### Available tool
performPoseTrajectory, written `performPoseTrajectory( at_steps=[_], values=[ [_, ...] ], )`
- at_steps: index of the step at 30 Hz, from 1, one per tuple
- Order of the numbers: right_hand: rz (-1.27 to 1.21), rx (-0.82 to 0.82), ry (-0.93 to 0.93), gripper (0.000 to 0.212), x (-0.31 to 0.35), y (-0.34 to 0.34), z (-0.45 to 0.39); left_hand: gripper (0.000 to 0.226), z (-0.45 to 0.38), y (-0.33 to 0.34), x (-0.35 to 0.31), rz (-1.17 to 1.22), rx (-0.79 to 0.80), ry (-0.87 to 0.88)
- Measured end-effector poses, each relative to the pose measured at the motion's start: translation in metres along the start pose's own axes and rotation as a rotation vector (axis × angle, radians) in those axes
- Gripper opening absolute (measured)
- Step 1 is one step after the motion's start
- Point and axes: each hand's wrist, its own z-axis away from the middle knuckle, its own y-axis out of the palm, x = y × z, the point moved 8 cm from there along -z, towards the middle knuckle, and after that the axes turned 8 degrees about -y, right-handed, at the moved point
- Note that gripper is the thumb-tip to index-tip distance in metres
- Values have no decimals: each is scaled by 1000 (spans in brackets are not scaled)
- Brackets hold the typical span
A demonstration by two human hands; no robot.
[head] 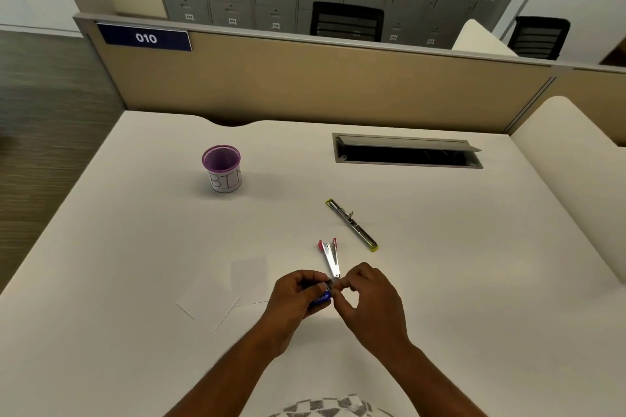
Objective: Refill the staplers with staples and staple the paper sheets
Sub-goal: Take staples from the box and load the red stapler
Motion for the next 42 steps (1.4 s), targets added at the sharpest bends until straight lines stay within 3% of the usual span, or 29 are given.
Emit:
performPoseTrajectory(
  at_steps=[6,17,25,31,37,42],
  values=[
    [-90,24,88,10,-9,1,-3,18,-1,1,2,-44,16,16],
    [-35,22,154,15,-15,-1,-1,21,-3,6,5,-53,16,53],
    [-186,6,197,13,-15,3,6,20,-3,3,4,-30,15,80],
    [-428,108,350,17,-37,16,3,22,-1,1,11,-24,43,48],
    [-148,-13,165,13,-21,2,6,23,6,7,10,14,55,33],
    [-152,-37,171,12,-20,-1,8,21,8,12,5,53,56,41]
  ],
)
